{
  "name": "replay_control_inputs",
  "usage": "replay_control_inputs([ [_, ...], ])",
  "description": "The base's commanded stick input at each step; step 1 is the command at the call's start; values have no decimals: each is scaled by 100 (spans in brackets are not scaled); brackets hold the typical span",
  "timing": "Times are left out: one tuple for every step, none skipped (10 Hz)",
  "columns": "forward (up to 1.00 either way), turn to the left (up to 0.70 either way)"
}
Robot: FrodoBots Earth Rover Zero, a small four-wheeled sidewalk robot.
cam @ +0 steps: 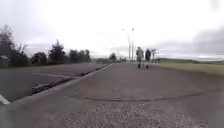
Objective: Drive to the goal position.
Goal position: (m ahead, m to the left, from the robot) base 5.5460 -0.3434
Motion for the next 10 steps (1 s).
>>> replay_control_inputs([
  [100,0],
  [100,0],
  [100,0],
  [100,0],
  [100,0],
  [100,0],
  [100,0],
  [100,0],
  [100,0],
  [100,0],
])
